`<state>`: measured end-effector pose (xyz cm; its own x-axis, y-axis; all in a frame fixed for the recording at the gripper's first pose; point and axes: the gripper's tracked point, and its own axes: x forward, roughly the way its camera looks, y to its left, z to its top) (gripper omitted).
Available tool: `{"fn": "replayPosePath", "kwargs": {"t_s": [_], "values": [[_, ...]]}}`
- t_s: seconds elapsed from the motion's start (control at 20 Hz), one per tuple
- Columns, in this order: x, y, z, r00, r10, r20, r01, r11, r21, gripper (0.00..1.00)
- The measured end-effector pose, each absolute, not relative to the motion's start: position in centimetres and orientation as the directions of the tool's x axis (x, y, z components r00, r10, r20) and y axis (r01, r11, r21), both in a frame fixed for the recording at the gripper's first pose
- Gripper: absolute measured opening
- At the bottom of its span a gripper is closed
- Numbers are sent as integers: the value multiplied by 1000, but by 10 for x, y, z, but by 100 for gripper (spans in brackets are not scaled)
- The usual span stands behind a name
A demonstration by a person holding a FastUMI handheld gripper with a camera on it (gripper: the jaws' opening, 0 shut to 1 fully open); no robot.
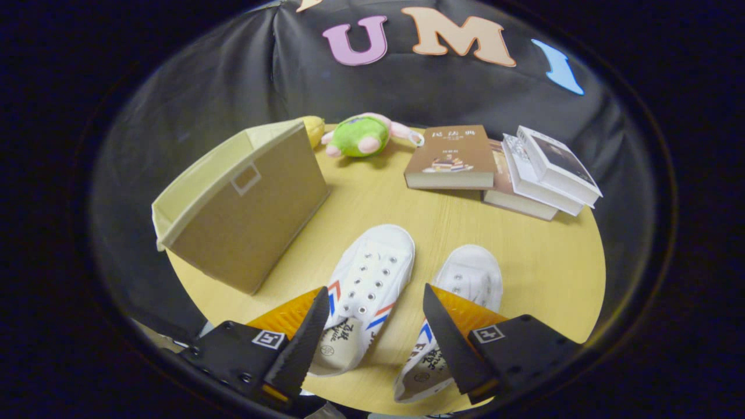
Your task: Open the storage box then place both shoes into the box .Put the left shoe in first, then the right shoe, with the right side of both shoes facing outward in a uniform manner.
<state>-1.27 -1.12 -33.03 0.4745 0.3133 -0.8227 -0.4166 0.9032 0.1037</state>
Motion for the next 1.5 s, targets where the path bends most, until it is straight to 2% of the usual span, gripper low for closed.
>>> {"fn": "replayPosePath", "kwargs": {"t_s": [0.25,0.55,0.65,0.7,0.95,1.3,1.5], "values": [[-24,-17,-357,387,290,-875,-466,880,85,99],[-32,-9,-374,294,318,-902,-457,875,160,69],[-36,-8,-378,274,332,-903,-424,884,196,45],[-37,-8,-377,263,333,-905,-406,889,210,41],[-39,-11,-376,249,341,-907,-240,929,283,5],[-29,-1,-354,287,367,-885,-115,930,349,5],[-17,7,-319,329,389,-860,-50,917,396,5]]}}
